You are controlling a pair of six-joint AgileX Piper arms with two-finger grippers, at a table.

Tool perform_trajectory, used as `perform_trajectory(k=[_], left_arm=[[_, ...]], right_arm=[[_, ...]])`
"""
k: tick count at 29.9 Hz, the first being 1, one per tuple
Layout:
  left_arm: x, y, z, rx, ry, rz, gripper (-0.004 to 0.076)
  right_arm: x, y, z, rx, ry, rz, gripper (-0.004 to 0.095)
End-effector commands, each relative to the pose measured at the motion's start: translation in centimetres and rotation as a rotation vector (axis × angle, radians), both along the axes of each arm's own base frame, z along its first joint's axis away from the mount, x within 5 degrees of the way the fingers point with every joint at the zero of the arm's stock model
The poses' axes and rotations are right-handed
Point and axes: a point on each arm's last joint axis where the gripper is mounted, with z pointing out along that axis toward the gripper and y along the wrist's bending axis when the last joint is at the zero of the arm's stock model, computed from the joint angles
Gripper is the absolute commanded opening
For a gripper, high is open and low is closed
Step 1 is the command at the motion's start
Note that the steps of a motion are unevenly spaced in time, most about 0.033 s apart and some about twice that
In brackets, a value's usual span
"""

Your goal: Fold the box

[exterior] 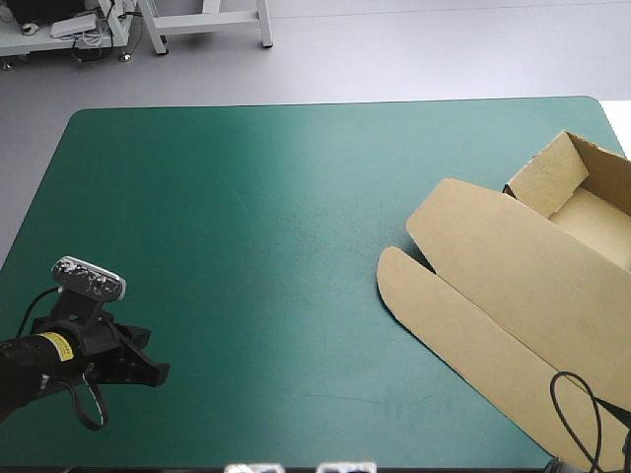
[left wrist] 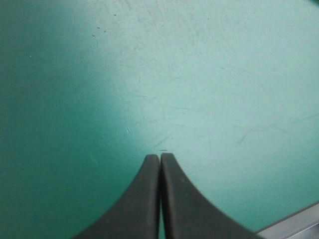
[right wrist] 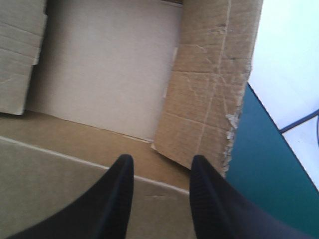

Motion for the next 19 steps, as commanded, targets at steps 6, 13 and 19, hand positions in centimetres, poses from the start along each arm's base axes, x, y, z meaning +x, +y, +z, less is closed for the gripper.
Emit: perform_trajectory(k=[6,13,19], left_arm=[[0.5,0.3,1.0,0.042,-0.112,-0.017,-0.0009],[0.1,0.7,-1.0,0.06,-0.157,-0.001,-0.0009],[-1.3,1.1,-4.6,0.032,-0.189,0.016,-0.0009]], right_arm=[[-2.9,7.5,6.6,0.037,-0.373,0.284,0.0099],[-6.4,15.7,6.3,-0.006,-0.365,0.583,-0.0017],[-11.1,18.6,4.0,-0.037,-0.337,0.701,-0.0017]])
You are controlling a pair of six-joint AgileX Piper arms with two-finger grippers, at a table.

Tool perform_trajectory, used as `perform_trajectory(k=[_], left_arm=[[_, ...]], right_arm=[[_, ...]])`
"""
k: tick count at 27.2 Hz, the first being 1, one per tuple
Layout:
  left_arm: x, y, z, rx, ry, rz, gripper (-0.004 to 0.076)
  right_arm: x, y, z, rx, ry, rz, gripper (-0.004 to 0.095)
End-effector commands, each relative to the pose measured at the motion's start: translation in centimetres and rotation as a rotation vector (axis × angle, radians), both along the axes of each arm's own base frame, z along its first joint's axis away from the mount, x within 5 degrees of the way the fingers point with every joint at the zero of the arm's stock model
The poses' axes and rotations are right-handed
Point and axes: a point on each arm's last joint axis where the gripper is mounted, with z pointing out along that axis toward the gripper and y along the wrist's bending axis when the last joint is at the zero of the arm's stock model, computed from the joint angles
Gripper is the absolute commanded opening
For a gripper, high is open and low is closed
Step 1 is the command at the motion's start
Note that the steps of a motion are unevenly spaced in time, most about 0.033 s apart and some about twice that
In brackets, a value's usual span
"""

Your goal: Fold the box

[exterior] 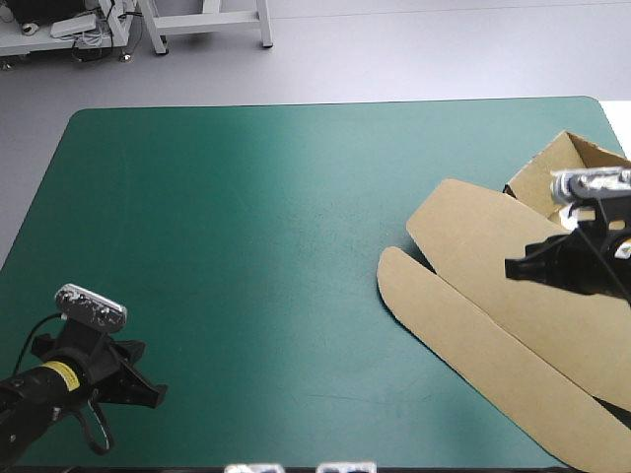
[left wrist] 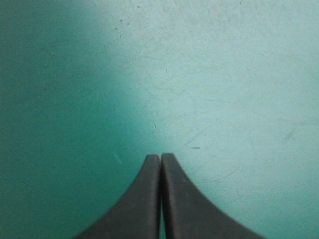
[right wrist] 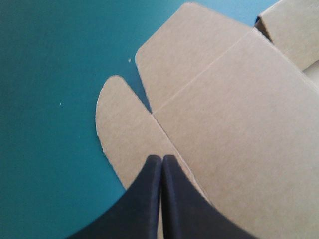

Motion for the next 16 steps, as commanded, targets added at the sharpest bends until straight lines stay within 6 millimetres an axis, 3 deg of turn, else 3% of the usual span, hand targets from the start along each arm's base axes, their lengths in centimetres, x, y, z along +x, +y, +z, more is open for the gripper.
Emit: perform_trajectory(k=[1,6,16], left_arm=[[-0.5,0.1,-0.9,-0.048,-0.101,0.007,-0.0009],[-2.0,0.5,-3.4,-0.049,-0.091,0.006,-0.0009],[-3.9,1.1,-4.4,-0.091,-0.179,0.012,-0.0009]], right_arm=[[-3.2,0.4,-0.6,-0.038,-0.055,-0.022,-0.0017],[-7.0,0.1,-3.9,-0.078,-0.083,-0.096,-0.0017],[-10.5,0.0,-12.5,-0.129,-0.09,-0.108,-0.0017]])
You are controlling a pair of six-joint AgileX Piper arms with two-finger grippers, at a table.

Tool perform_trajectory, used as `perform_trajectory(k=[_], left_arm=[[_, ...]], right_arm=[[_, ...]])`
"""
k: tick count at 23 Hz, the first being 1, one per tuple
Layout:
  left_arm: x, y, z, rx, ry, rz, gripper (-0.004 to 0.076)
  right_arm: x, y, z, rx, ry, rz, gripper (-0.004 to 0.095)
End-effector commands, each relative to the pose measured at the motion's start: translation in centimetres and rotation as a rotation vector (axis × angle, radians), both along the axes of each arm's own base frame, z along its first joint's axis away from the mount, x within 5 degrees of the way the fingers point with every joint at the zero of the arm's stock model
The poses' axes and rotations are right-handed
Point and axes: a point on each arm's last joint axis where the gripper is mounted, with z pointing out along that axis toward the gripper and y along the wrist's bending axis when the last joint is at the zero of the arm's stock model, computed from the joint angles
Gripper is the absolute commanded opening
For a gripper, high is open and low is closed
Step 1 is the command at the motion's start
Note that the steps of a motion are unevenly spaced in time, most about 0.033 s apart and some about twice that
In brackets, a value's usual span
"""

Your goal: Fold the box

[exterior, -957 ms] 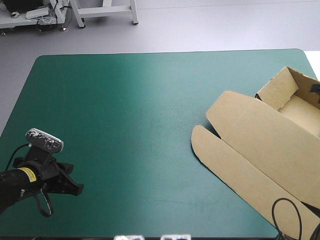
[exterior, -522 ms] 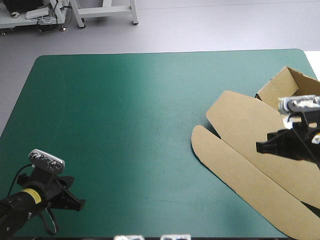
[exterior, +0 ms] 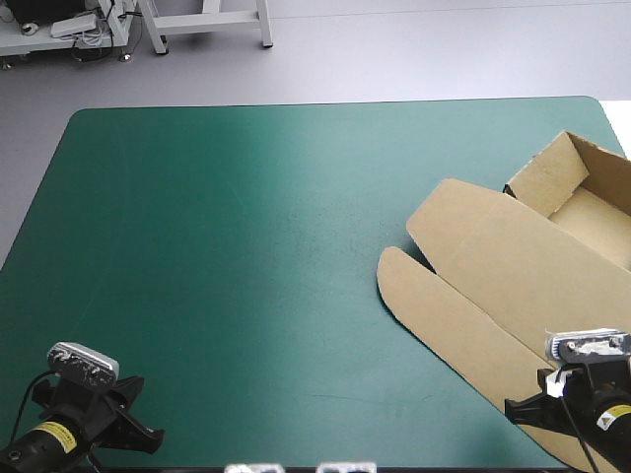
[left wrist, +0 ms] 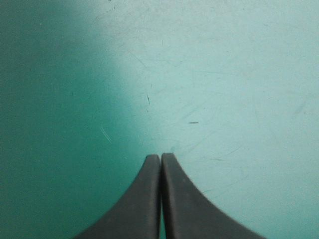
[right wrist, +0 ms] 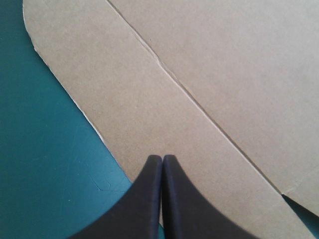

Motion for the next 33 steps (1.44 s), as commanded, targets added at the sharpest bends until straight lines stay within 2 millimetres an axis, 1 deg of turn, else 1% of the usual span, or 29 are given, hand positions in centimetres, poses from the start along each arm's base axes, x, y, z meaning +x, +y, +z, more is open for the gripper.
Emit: perform_trajectory(k=[1,4,33], left_arm=[[0.1,-0.1,1.1,-0.045,-0.086,0.001,-0.0009],[0.1,-0.1,1.1,-0.045,-0.087,0.001,-0.0009],[0.0,-0.1,1.0,-0.046,-0.063,0.002,-0.0009]], right_arm=[[0.0,0.0,-0.5,0.001,-0.093,-0.005,-0.0017],[-0.1,0.2,-1.8,0.022,-0.109,-0.008,-0.0017],[-0.1,0.2,-1.8,0.032,-0.106,-0.012,-0.0018]])
